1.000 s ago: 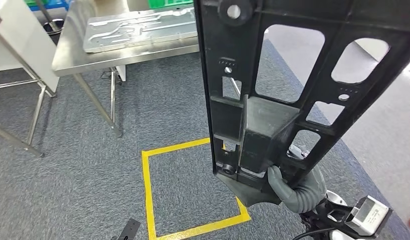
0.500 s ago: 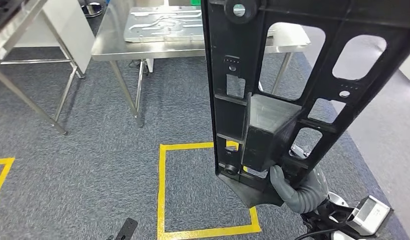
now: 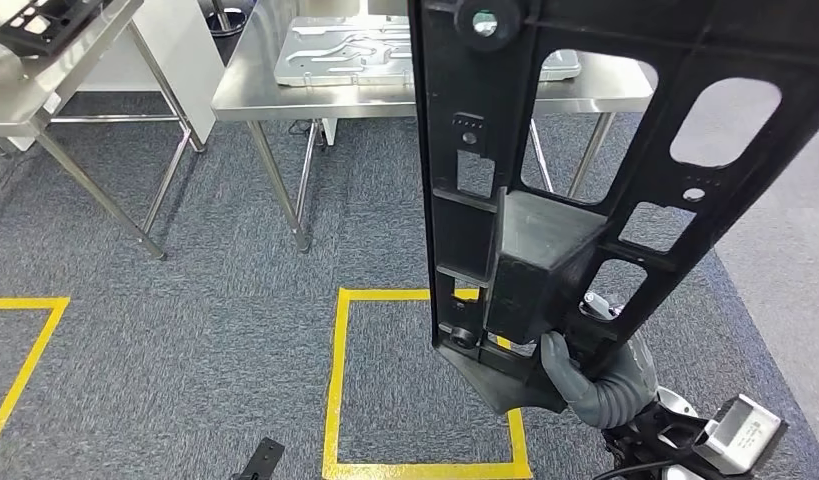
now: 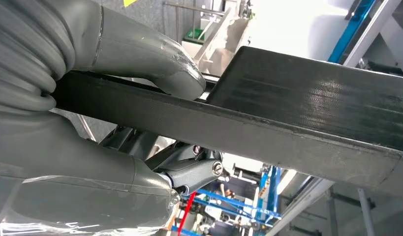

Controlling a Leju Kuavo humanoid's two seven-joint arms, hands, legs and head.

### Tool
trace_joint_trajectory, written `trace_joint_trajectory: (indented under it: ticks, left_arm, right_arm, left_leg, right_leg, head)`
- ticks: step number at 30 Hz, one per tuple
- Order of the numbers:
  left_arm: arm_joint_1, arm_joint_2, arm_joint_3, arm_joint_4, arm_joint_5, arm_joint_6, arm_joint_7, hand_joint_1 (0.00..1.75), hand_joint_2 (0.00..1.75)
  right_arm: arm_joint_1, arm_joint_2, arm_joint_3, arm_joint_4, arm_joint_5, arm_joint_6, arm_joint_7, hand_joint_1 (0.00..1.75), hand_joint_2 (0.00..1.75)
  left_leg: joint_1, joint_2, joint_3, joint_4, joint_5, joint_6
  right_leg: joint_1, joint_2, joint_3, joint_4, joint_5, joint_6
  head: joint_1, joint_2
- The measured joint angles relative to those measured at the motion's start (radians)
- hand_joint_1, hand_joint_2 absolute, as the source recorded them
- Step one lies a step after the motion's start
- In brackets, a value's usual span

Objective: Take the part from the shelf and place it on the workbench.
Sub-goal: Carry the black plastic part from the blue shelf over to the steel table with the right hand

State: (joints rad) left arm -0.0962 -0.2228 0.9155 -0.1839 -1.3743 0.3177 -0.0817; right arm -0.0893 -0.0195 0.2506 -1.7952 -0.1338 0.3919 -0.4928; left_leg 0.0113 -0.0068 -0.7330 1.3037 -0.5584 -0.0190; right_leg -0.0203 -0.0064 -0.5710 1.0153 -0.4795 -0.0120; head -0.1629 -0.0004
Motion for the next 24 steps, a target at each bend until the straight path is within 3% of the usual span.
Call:
trace_joint_trajectory:
  ticks: [2, 4, 5, 9, 11, 13, 15, 16, 17, 19, 20, 21, 24]
  left_arm:
    - [0.001, 0.0, 0.0, 0.0, 0.0, -0.002, -0.002, 0.0, 1.75]
    - [-0.001, 0.0, -0.001, 0.0, -0.001, -0.006, -0.005, 0.0, 1.75]
    - [-0.002, 0.0, -0.001, 0.0, -0.001, -0.008, -0.007, 0.0, 1.75]
    - [0.002, 0.002, -0.002, 0.0, -0.001, -0.011, -0.008, 0.0, 1.75]
    - [0.001, 0.002, -0.002, 0.0, -0.001, -0.011, -0.008, 0.0, 1.75]
    - [0.001, 0.002, -0.002, 0.0, -0.001, -0.011, -0.008, 0.0, 1.75]
    - [0.003, 0.002, -0.002, 0.0, -0.001, -0.011, -0.008, 0.0, 1.75]
    - [0.004, 0.002, -0.002, 0.0, -0.001, -0.011, -0.008, 0.0, 1.75]
    - [0.005, 0.001, -0.002, 0.0, -0.001, -0.011, -0.008, 0.0, 1.75]
    - [0.006, 0.0, -0.002, 0.001, -0.001, -0.012, -0.008, 0.0, 1.75]
    - [0.006, -0.001, -0.002, 0.001, 0.0, -0.012, -0.008, 0.0, 1.75]
    - [0.006, -0.001, -0.002, 0.001, 0.0, -0.013, -0.008, 0.0, 1.75]
    - [0.003, 0.0, -0.002, 0.001, 0.001, -0.013, -0.009, 0.0, 1.75]
  right_arm:
    - [0.001, 0.0, 0.0, 0.0, 0.001, 0.0, 0.0, 1.75, 1.75]
    - [0.001, 0.0, 0.0, 0.0, 0.001, 0.0, 0.0, 1.75, 1.75]
    - [0.001, 0.0, 0.0, -0.001, 0.002, 0.0, 0.0, 1.75, 1.75]
    - [0.0, 0.0, 0.0, -0.004, 0.004, -0.001, -0.001, 1.75, 1.75]
    - [0.0, 0.0, 0.0, -0.006, 0.005, -0.002, -0.003, 1.75, 1.75]
    - [0.002, 0.0, 0.0, -0.007, 0.006, -0.002, -0.004, 1.75, 1.75]
    - [0.005, -0.001, 0.0, -0.007, 0.006, -0.003, -0.004, 1.75, 1.75]
    - [0.005, -0.001, 0.0, -0.007, 0.006, -0.003, -0.004, 1.75, 1.75]
    - [0.006, -0.001, 0.0, -0.007, 0.006, -0.003, -0.004, 1.75, 1.75]
    - [0.006, -0.001, 0.0, -0.006, 0.006, -0.004, -0.005, 1.75, 1.75]
    - [0.007, -0.001, 0.0, -0.006, 0.006, -0.004, -0.005, 1.75, 1.75]
    - [0.007, -0.001, 0.0, -0.006, 0.007, -0.004, -0.006, 1.75, 1.75]
    - [0.004, -0.001, 0.0, -0.008, 0.008, -0.004, -0.007, 1.75, 1.75]
  left_leg:
    - [0.001, 0.005, 0.057, -0.118, 0.071, 0.003]
    - [-0.005, 0.015, 0.12, -0.244, 0.107, 0.013]
    - [-0.008, 0.018, 0.134, -0.273, 0.106, 0.019]
    - [-0.007, 0.009, 0.158, -0.293, 0.089, 0.048]
    - [-0.006, 0.005, 0.183, -0.299, 0.082, 0.06]
    - [-0.009, 0.001, 0.197, -0.299, 0.07, 0.066]
    - [-0.011, -0.005, 0.217, -0.299, 0.051, 0.066]
    - [-0.012, -0.009, 0.232, -0.299, 0.04, 0.065]
    - [-0.013, -0.012, 0.249, -0.299, 0.027, 0.064]
    - [-0.015, -0.017, 0.278, -0.3, 0.002, 0.059]
    - [-0.016, -0.019, 0.287, -0.302, -0.011, 0.054]
    - [-0.017, -0.02, 0.297, -0.303, -0.017, 0.048]
    - [-0.019, -0.016, 0.304, -0.262, 0.004, 0.031]
  right_leg:
    - [-0.001, -0.005, 0.015, 0.0, -0.01, 0.006]
    - [0.001, -0.009, 0.027, -0.001, -0.02, 0.016]
    - [0.002, -0.011, 0.031, -0.003, -0.023, 0.022]
    - [0.002, -0.011, 0.035, 0.026, -0.024, 0.047]
    - [0.0, -0.005, -0.013, 0.112, -0.052, 0.052]
    - [0.0, 0.001, -0.103, 0.235, -0.096, 0.054]
    - [0.0, 0.002, -0.166, 0.281, -0.116, 0.054]
    - [0.001, 0.002, -0.173, 0.255, -0.102, 0.052]
    - [0.004, 0.003, -0.166, 0.201, -0.064, 0.047]
    - [0.012, 0.006, -0.143, 0.08, 0.047, 0.034]
    - [0.017, 0.009, -0.135, 0.044, 0.083, 0.027]
    - [0.019, 0.011, -0.129, 0.026, 0.099, 0.022]
    - [0.013, 0.012, -0.086, 0.005, 0.08, 0.007]
  head:
    - [0.0, 0.0]
    - [0.0, 0.0]
    - [0.0, 0.0]
    - [0.0, 0.0]
    - [0.0, 0.0]
    - [0.001, 0.0]
    - [0.0, 0.0]
    - [0.0, 0.0]
    - [0.0, 0.0]
    - [0.001, 0.0]
    - [0.001, 0.0]
    - [0.001, 0.0]
    - [0.001, 0.0]
